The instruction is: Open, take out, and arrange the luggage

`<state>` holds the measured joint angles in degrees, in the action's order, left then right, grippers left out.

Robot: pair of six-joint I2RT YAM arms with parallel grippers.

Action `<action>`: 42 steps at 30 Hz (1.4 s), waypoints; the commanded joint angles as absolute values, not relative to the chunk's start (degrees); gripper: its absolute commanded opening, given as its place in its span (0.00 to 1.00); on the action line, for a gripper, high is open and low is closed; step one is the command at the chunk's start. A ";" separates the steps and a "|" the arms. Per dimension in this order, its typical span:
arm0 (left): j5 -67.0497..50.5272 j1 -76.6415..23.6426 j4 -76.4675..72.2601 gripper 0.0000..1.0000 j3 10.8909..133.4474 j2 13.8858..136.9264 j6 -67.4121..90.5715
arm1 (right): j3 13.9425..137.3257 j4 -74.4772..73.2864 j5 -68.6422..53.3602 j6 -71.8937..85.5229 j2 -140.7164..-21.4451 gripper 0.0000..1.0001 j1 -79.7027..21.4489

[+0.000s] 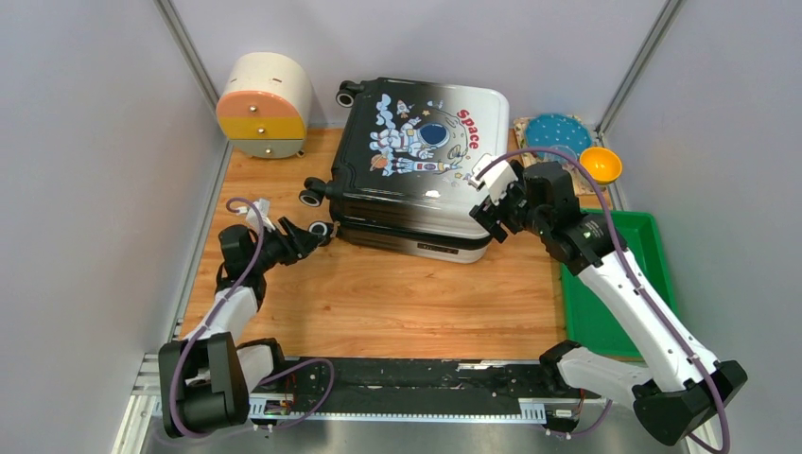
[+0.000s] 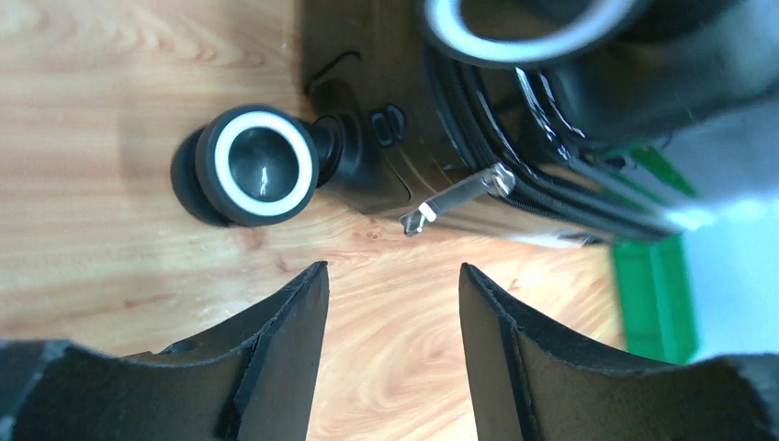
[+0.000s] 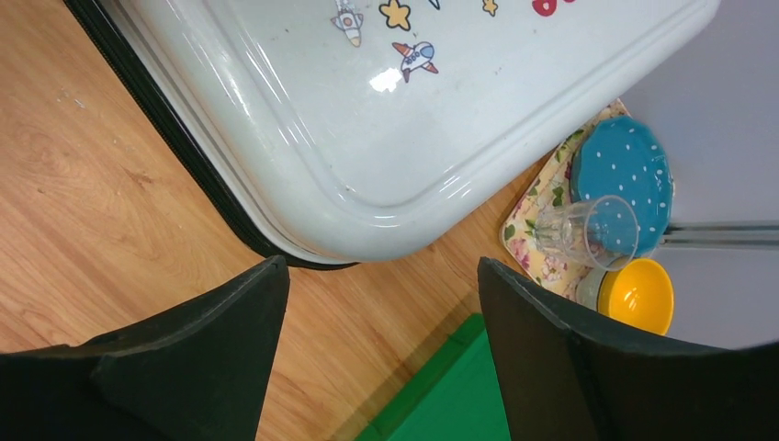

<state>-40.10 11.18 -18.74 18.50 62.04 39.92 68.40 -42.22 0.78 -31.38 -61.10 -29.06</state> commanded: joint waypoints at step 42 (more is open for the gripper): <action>-46.42 5.35 -35.86 0.00 24.44 75.68 6.84 | 74.35 -38.24 -11.77 -33.31 -66.44 0.82 -30.50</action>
